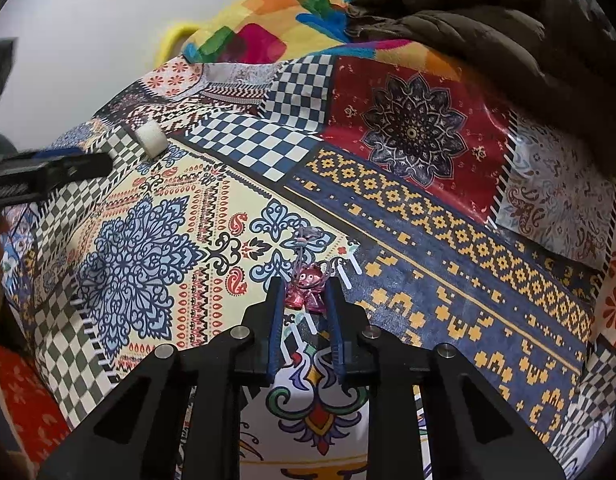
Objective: Collect trash
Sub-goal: 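Grasp the white cap on the bed with the left tool, then carry the held white cap with the left tool over the bucket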
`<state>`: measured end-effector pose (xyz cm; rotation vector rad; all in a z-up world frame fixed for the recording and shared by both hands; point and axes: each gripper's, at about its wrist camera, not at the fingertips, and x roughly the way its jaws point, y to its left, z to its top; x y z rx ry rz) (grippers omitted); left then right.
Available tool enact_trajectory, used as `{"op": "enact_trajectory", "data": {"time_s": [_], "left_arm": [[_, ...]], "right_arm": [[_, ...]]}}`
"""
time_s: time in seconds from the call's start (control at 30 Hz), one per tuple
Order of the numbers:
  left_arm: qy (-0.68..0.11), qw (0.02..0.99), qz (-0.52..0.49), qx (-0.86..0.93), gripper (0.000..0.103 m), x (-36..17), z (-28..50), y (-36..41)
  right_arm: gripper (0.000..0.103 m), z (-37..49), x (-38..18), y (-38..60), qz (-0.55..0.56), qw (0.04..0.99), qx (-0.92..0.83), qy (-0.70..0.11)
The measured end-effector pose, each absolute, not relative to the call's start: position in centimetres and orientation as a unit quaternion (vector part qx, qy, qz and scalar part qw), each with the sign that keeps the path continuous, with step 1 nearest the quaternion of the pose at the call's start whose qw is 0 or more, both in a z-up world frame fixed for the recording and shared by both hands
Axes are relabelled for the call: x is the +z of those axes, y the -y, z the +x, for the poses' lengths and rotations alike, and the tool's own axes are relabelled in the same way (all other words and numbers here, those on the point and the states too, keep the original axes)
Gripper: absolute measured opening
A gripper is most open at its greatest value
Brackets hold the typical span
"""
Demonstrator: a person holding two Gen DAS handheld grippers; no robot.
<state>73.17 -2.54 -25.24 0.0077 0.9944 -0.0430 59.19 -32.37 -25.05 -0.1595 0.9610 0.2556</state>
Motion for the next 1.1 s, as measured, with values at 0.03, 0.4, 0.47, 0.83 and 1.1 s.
{"op": "enact_trajectory", "data": {"time_s": [0.03, 0.4, 0.47, 0.83, 1.1], "left_arm": [[-0.478, 0.878, 0.007, -0.019, 0.079, -25.4, 73.5, 2.6], [-0.484, 0.875, -0.01, 0.02, 0.079, -27.6, 78.3, 2.0], [-0.486, 0.873, -0.019, 0.026, 0.078, -28.1, 79.0, 1.9], [-0.481, 0.872, -0.085, 0.03, 0.039, -27.8, 78.2, 1.4], [-0.458, 0.887, -0.064, -0.01, 0.039, -21.6, 73.3, 3.8]], "right_arm": [[0.018, 59.1, -24.9, 32.7, -0.069, 0.878, 0.122, -0.458], [0.018, 58.1, -23.4, 35.7, -0.047, 0.891, 0.111, -0.439], [0.018, 57.9, -23.1, 36.2, -0.037, 0.893, 0.11, -0.436], [0.018, 56.3, -20.9, 37.7, -0.036, 0.9, 0.096, -0.423], [0.018, 53.6, -17.7, 37.6, -0.035, 0.904, 0.097, -0.414]]}}
